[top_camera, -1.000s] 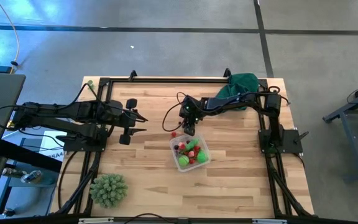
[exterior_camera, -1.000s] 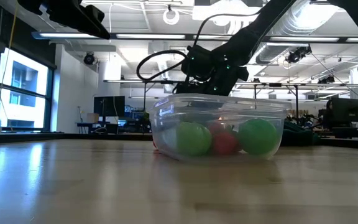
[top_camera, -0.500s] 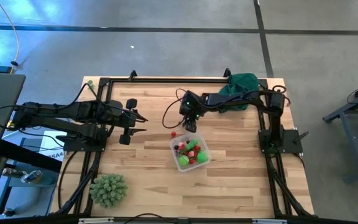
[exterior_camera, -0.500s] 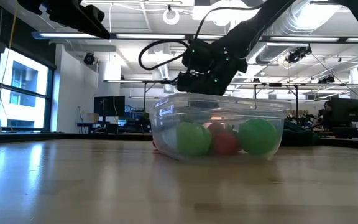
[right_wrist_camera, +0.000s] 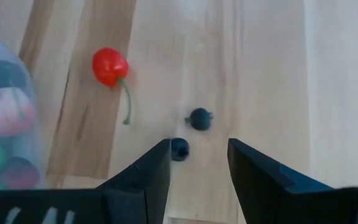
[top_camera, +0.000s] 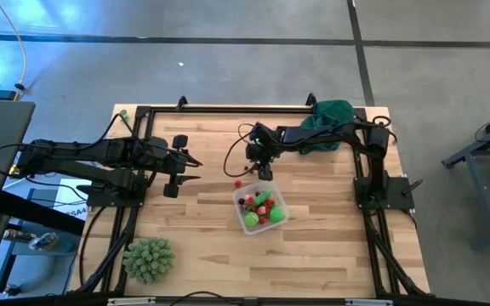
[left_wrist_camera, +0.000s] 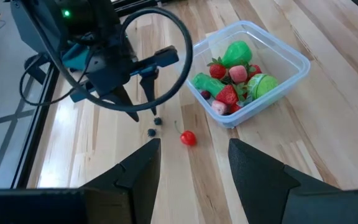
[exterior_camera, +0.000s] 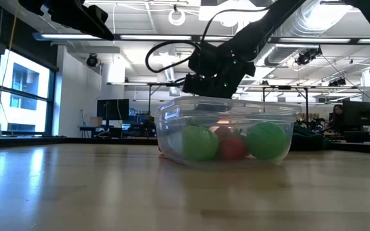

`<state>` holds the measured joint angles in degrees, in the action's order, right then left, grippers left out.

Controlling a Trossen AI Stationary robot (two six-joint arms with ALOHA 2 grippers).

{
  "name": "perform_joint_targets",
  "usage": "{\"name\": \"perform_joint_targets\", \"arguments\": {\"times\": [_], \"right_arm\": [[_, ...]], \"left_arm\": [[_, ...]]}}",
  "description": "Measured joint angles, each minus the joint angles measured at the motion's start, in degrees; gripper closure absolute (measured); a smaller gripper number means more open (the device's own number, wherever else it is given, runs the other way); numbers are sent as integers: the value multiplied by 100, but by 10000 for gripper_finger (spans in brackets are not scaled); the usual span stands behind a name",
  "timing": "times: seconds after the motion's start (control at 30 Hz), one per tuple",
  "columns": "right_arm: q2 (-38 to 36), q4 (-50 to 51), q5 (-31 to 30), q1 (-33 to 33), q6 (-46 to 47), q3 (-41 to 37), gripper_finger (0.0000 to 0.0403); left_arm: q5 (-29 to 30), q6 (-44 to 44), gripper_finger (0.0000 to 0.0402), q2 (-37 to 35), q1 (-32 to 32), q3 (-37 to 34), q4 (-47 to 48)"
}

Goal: Pick and placing Produce into tupperware
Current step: Put the blueberry into the transparent container

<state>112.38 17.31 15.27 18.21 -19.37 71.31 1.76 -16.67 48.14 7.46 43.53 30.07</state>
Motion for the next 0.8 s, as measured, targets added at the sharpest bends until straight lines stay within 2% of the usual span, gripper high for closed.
{"name": "perform_joint_targets", "arguments": {"times": [0.3,0.8], "right_arm": [[101,190,95,16,-537,4,252],[101,378,179,41,-2444,4,272]], "left_arm": [[-1,1,222,1,1,1,1],[0,0,222,0,0,0,-1]]}}
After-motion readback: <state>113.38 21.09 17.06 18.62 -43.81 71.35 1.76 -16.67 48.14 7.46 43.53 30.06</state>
